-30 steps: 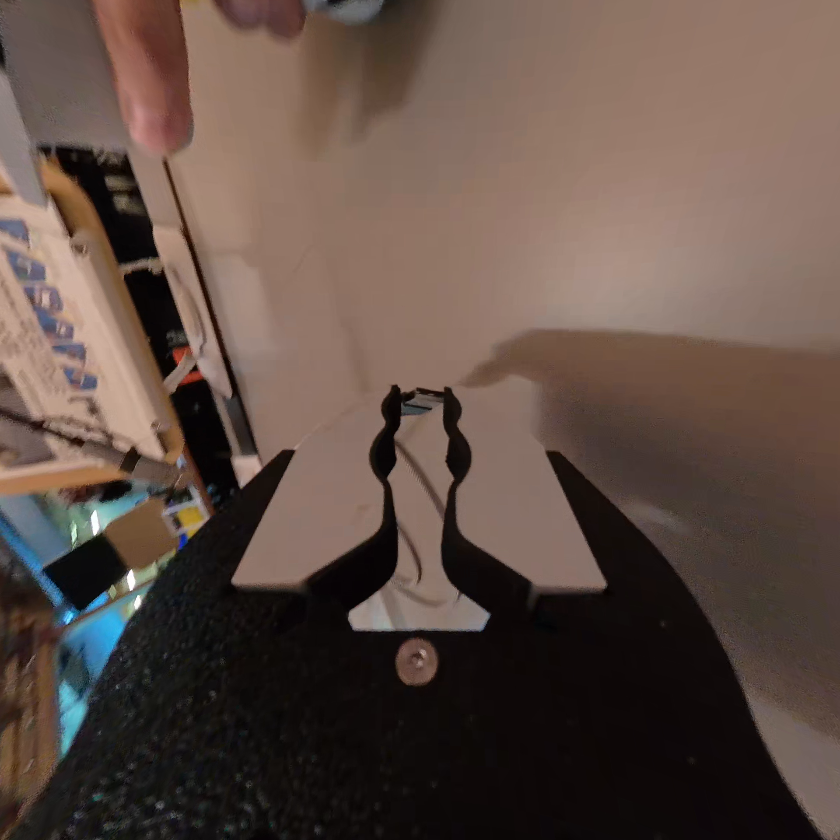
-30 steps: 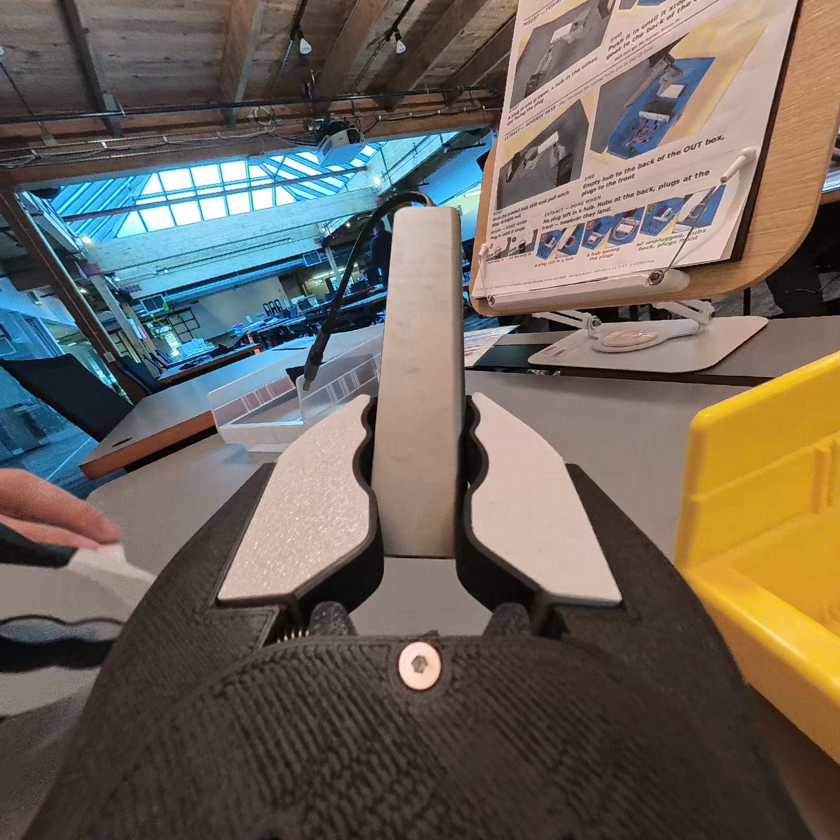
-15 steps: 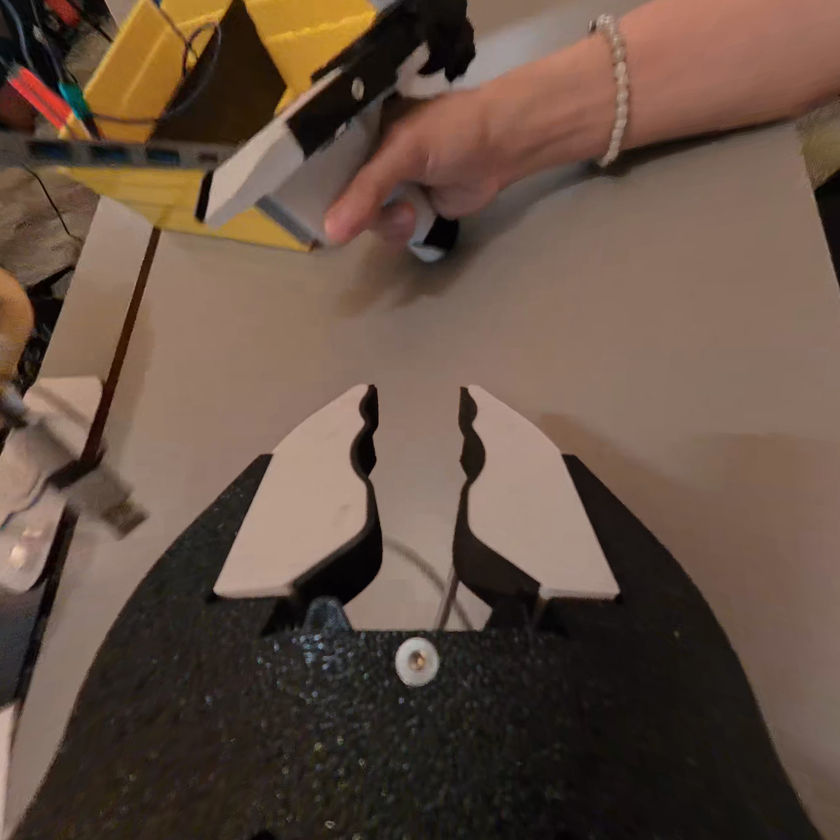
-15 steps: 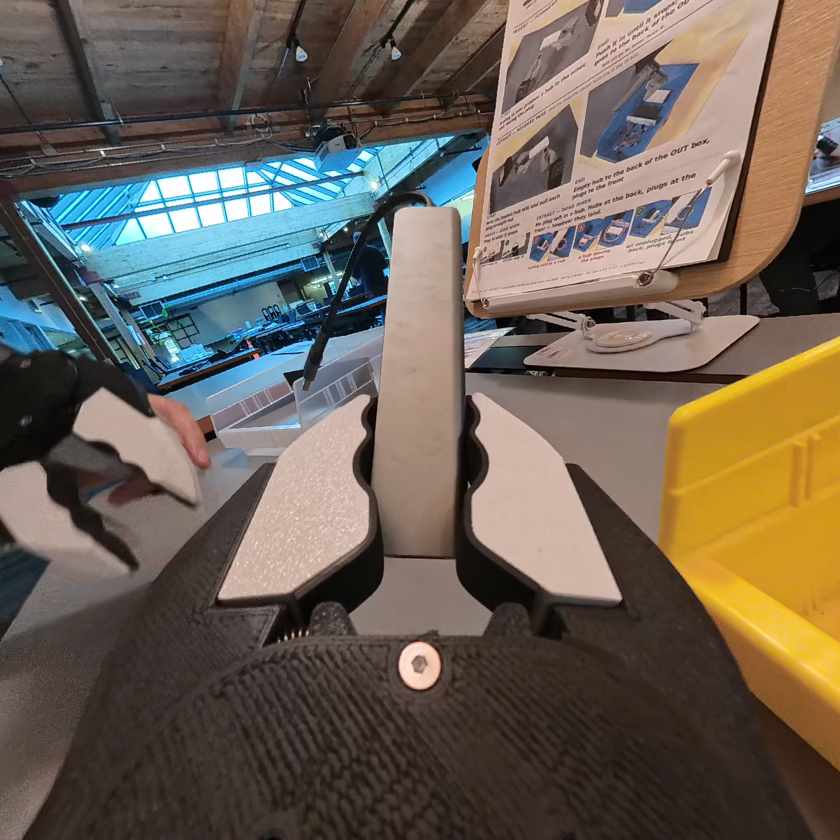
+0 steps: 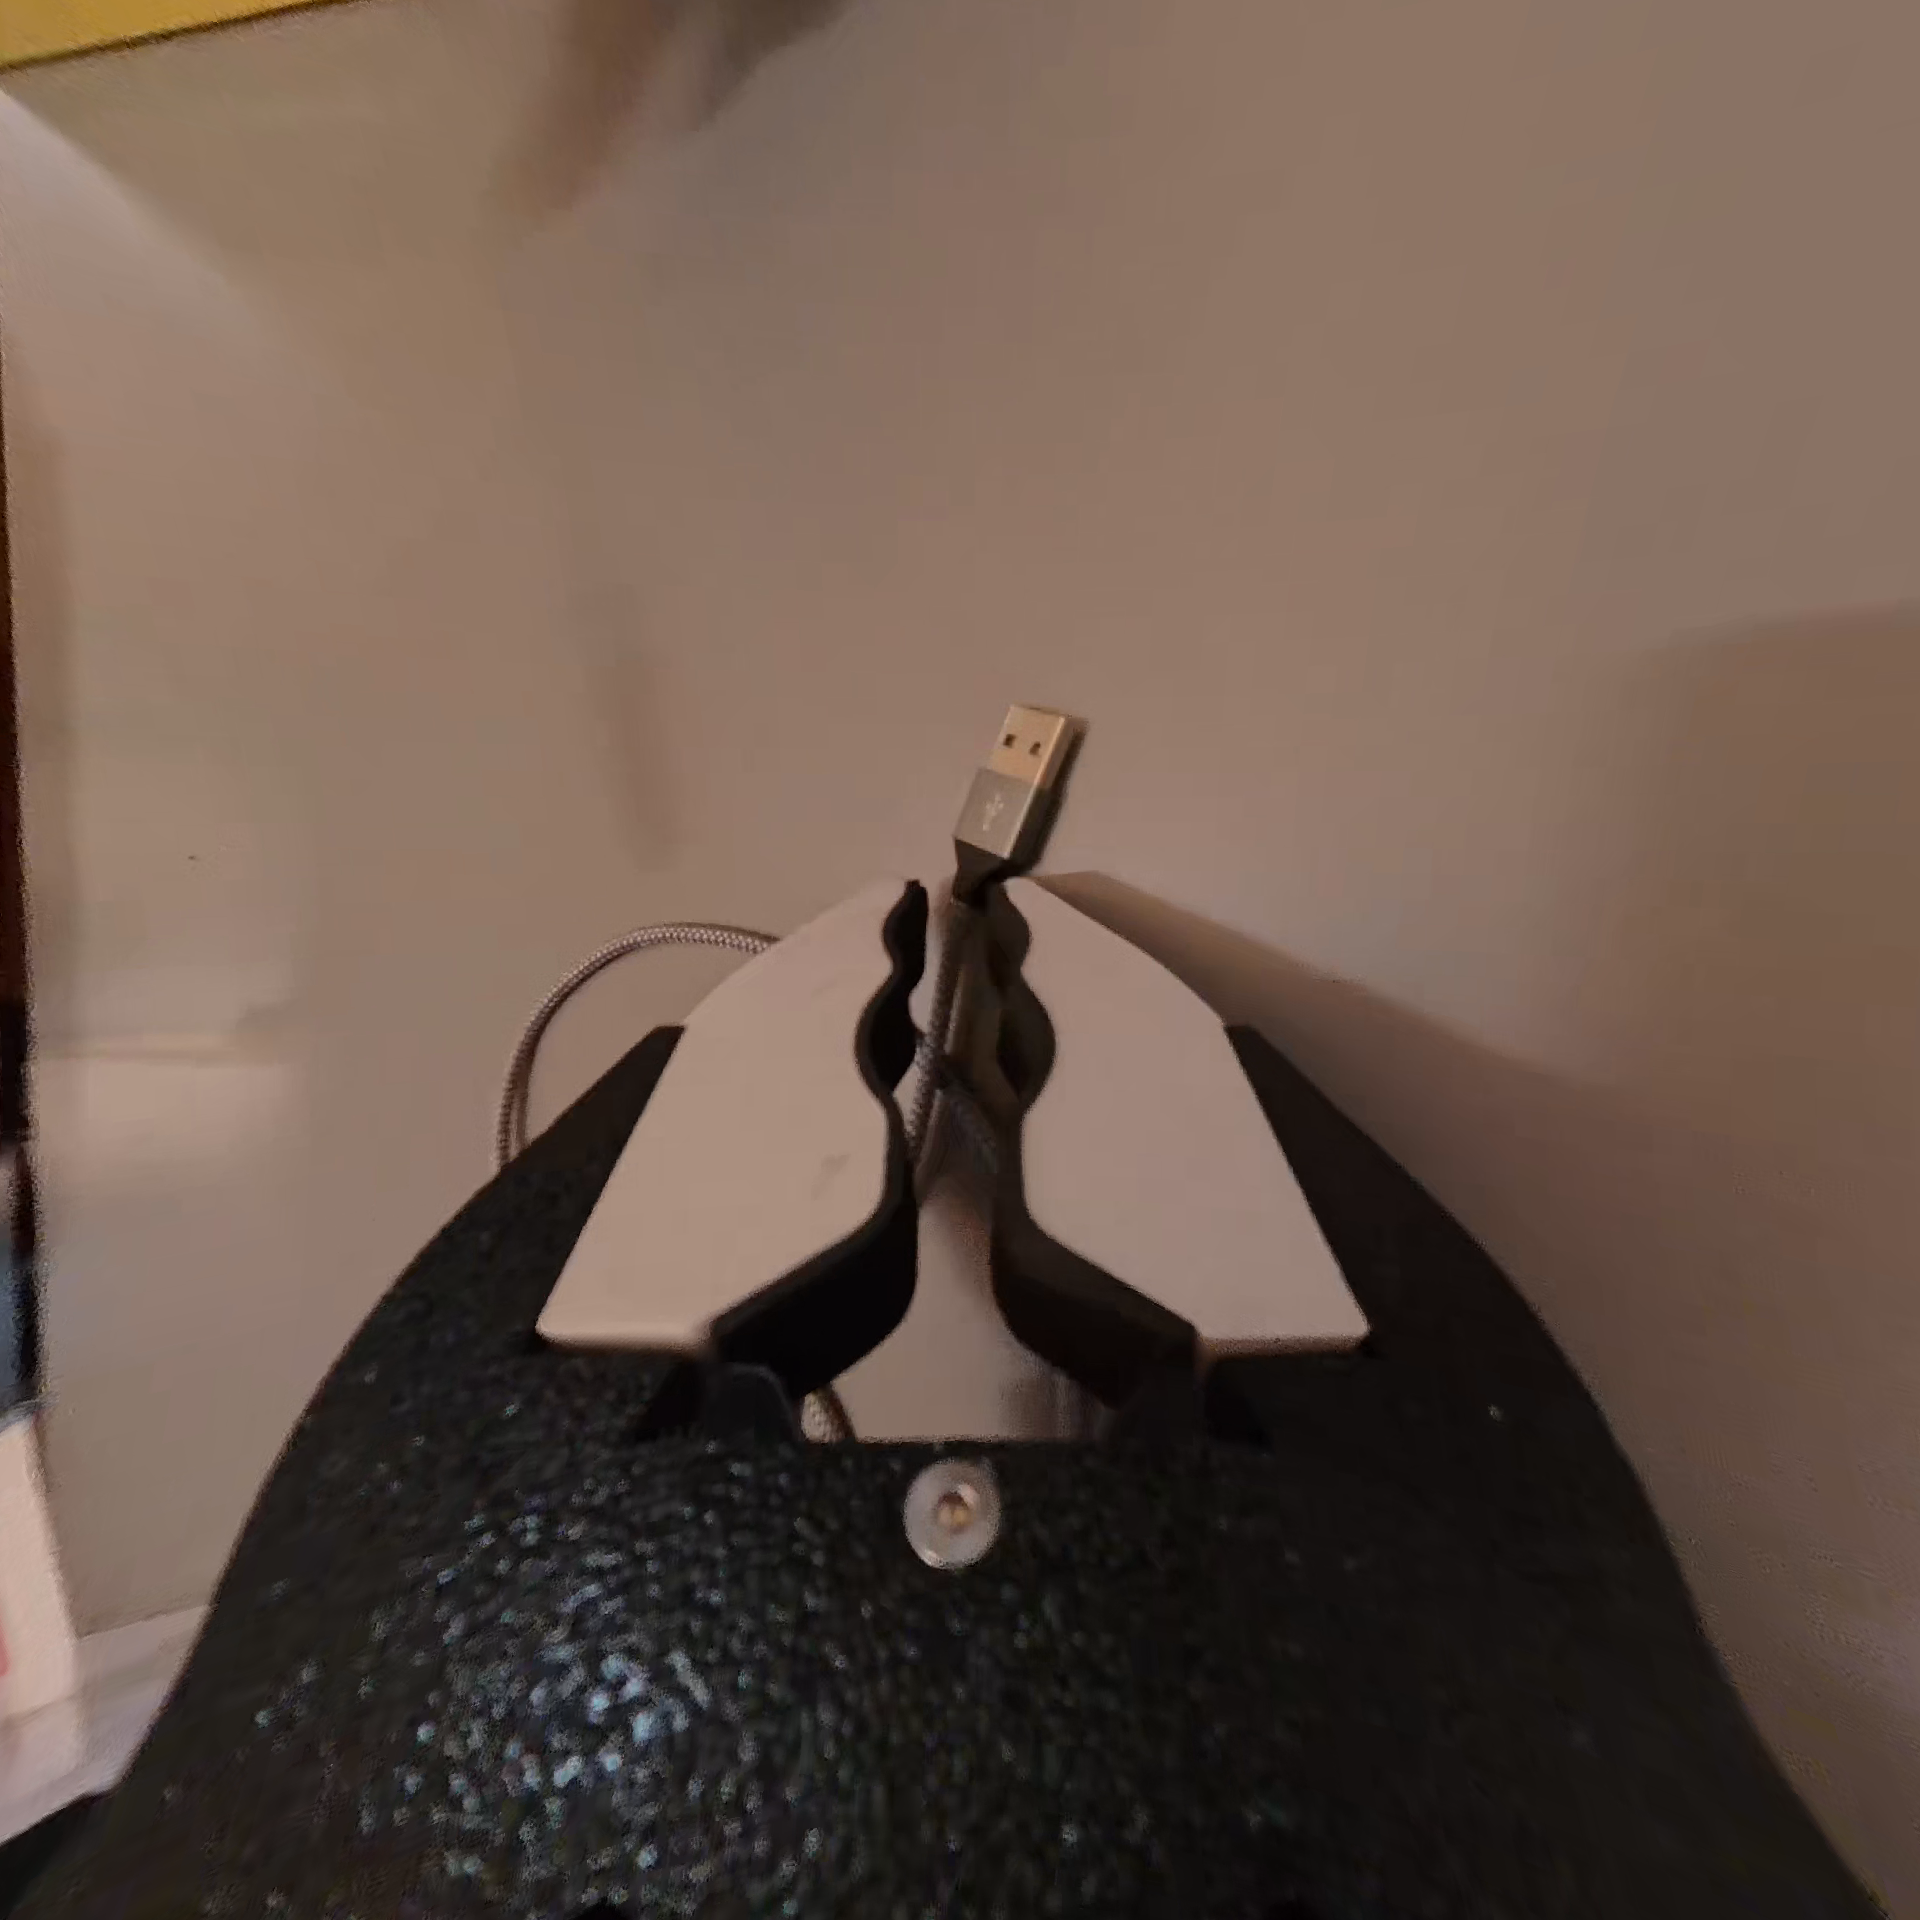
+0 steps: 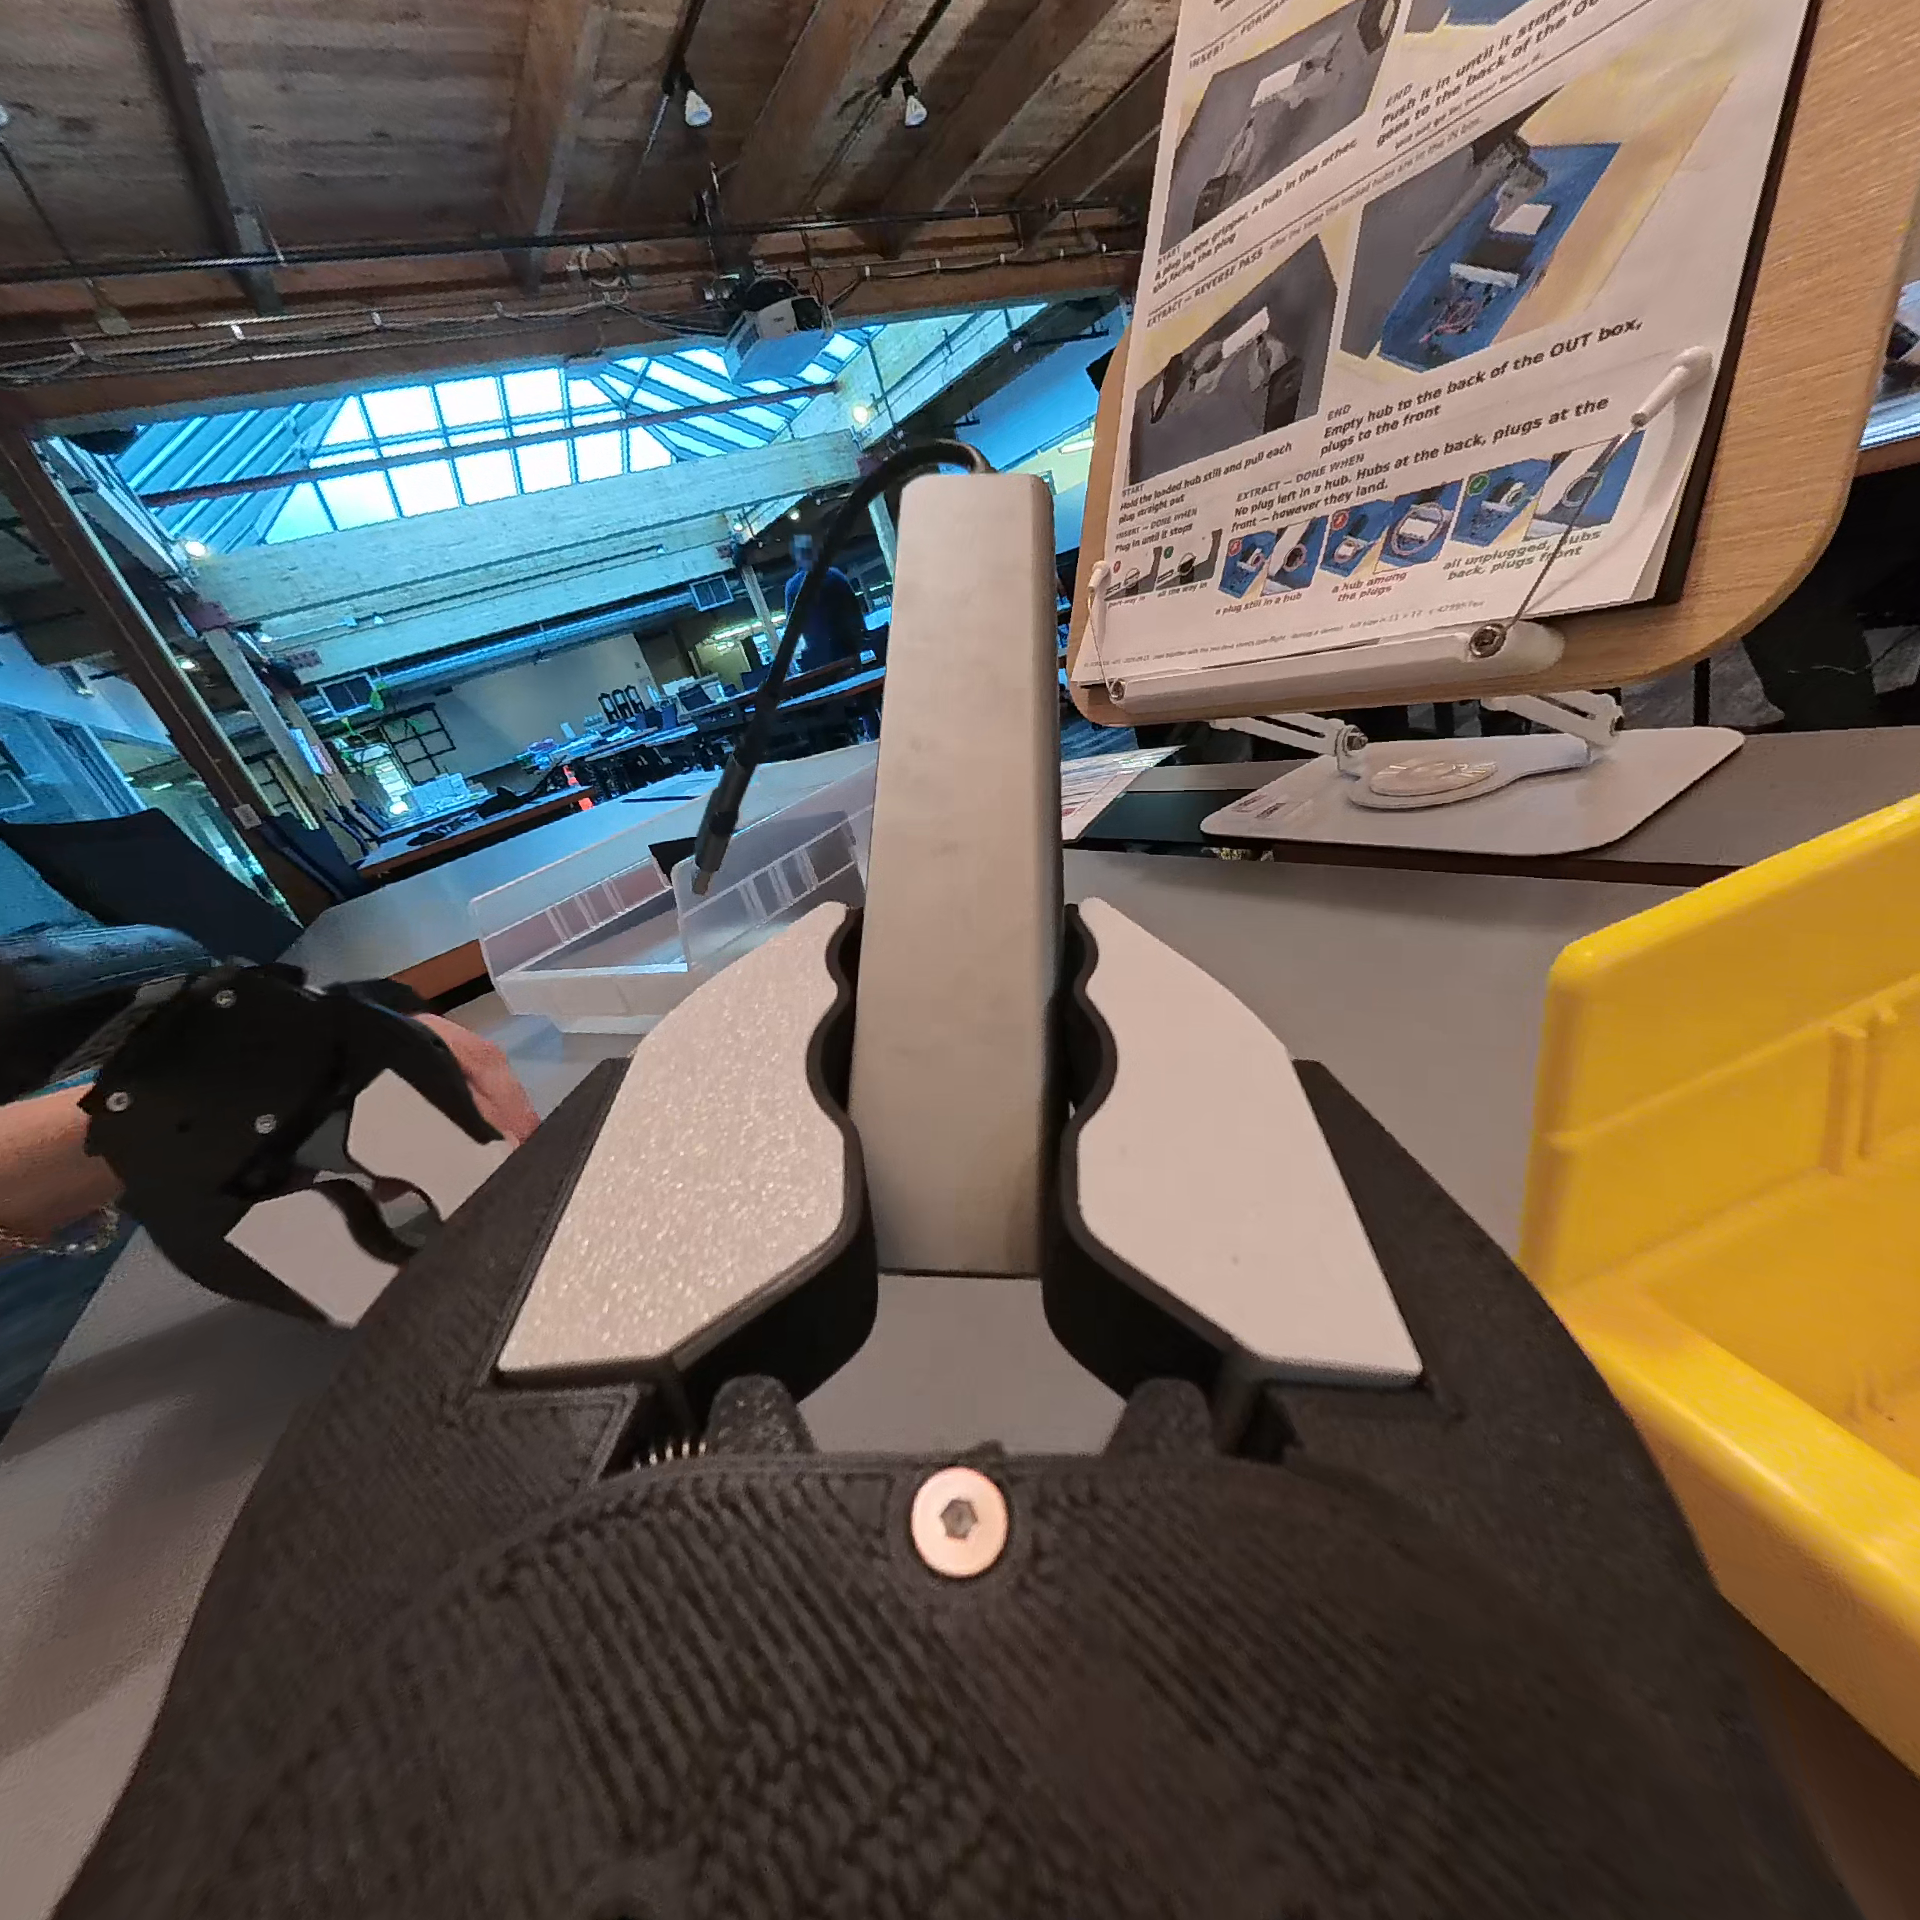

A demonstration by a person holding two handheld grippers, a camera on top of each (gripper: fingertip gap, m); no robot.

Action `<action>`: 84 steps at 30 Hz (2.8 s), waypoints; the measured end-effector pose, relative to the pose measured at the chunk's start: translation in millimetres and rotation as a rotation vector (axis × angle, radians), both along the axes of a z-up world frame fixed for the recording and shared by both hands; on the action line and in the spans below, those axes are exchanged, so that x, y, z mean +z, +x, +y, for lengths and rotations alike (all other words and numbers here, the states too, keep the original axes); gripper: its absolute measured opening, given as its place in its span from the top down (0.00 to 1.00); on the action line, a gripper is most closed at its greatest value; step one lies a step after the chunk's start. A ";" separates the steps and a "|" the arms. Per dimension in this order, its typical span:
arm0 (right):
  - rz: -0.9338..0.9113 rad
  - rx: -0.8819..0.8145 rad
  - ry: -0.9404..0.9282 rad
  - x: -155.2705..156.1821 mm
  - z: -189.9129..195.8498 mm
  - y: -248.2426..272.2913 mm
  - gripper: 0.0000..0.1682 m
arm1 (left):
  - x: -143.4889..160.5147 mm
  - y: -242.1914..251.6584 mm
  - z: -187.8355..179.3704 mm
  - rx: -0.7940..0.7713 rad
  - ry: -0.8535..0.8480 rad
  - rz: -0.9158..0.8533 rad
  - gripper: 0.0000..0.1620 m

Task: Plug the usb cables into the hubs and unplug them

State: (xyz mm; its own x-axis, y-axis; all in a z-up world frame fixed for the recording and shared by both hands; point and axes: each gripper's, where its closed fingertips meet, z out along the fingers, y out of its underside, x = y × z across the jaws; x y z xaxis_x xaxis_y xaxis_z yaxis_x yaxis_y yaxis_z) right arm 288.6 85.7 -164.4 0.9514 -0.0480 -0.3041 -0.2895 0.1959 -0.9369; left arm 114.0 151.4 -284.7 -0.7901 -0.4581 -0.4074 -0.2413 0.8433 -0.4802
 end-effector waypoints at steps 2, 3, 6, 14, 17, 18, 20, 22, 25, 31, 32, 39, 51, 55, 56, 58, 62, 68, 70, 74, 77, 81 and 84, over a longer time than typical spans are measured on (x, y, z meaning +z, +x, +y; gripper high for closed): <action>-0.001 0.003 -0.003 -0.3 0.5 -0.3 0.79 | -2.3 6.4 -1.0 0.047 -0.083 0.035 0.97; -0.002 0.005 -0.006 -0.5 1.0 -0.8 0.79 | -2.7 8.8 -2.0 0.083 -0.138 0.062 0.97; -0.007 0.007 -0.012 -0.9 1.7 -1.7 0.79 | -4.1 10.3 -3.5 0.205 -0.306 0.189 0.97; -0.018 0.010 -0.019 -1.1 2.7 -3.2 0.79 | 9.6 7.8 -8.3 0.297 -0.618 0.308 0.97; -0.015 0.012 -0.019 -1.3 2.8 -3.2 0.79 | 23.1 2.9 -17.0 0.285 -0.715 0.372 0.98; -0.015 0.012 -0.018 -1.3 2.7 -3.0 0.79 | 31.9 0.8 -22.4 0.278 -0.780 0.411 0.98; -0.013 0.012 -0.018 -1.2 2.7 -2.8 0.79 | 58.4 -6.7 -38.4 0.232 -0.985 0.551 0.98; -0.013 0.013 -0.020 -1.4 2.9 -2.8 0.79 | 82.1 -16.4 -49.8 0.206 -1.189 0.784 0.98; -0.013 0.015 -0.022 -1.7 3.3 -3.0 0.79 | 93.4 -31.1 -59.9 0.155 -1.320 1.151 0.98; -0.002 0.008 -0.010 -0.8 1.6 -1.0 0.79 | 48.7 -9.1 -53.1 0.328 -1.114 1.265 0.98; 0.006 0.006 -0.005 -0.7 1.0 0.0 0.79 | 39.7 0.7 -44.9 0.384 -1.065 1.224 0.98; 0.011 -0.109 0.007 0.3 -10.5 18.6 0.79 | 11.0 19.8 -13.7 0.371 -0.754 0.943 0.99; 0.006 -0.092 -0.010 -1.1 -7.7 16.4 0.79 | 18.0 -13.7 17.1 0.253 -0.301 0.363 0.84; 0.000 -0.082 -0.017 -1.4 -6.4 14.7 0.79 | 1.2 -30.0 27.6 0.315 -0.166 0.351 0.82; 0.000 -0.082 -0.017 -1.5 -6.4 14.6 0.79 | -3.9 -32.7 28.2 0.340 -0.160 0.370 0.80; -0.001 -0.080 -0.011 -0.8 -7.0 14.3 0.79 | -2.6 -33.0 17.3 0.368 -0.247 0.387 0.72; -0.008 -0.077 -0.008 -0.2 -7.1 13.1 0.79 | -4.9 -31.7 12.6 0.374 -0.212 0.342 0.88; -0.030 -0.072 -0.023 -0.9 -5.0 10.3 0.79 | -4.8 -19.1 19.3 0.491 -0.225 0.323 0.98; -0.030 -0.072 -0.020 -0.6 -5.4 10.4 0.79 | -4.7 -24.7 13.1 0.505 -0.258 0.379 0.98; -0.015 -0.073 -0.010 -0.3 -6.7 12.1 0.79 | 36.6 -46.2 -34.5 0.371 -0.627 0.613 0.98; -0.011 -0.071 -0.009 -0.4 -6.8 12.4 0.79 | 111.6 -51.2 -53.3 0.217 -0.914 0.669 0.99; -0.005 -0.070 -0.008 -0.6 -6.8 13.0 0.79 | 218.8 -51.2 -50.4 0.004 -1.153 0.637 0.99; 0.005 -0.072 -0.001 -0.4 -7.8 14.3 0.79 | 280.1 -47.9 -42.0 -0.147 -1.318 0.639 0.99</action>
State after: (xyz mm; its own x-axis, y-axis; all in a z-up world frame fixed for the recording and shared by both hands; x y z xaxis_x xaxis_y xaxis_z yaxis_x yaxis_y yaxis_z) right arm 302.9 77.9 -164.8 0.9441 -0.1168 -0.3084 -0.2791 0.2153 -0.9358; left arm 66.1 109.4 -4.5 -0.7428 -0.1146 0.6596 -0.6557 -0.0746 -0.7513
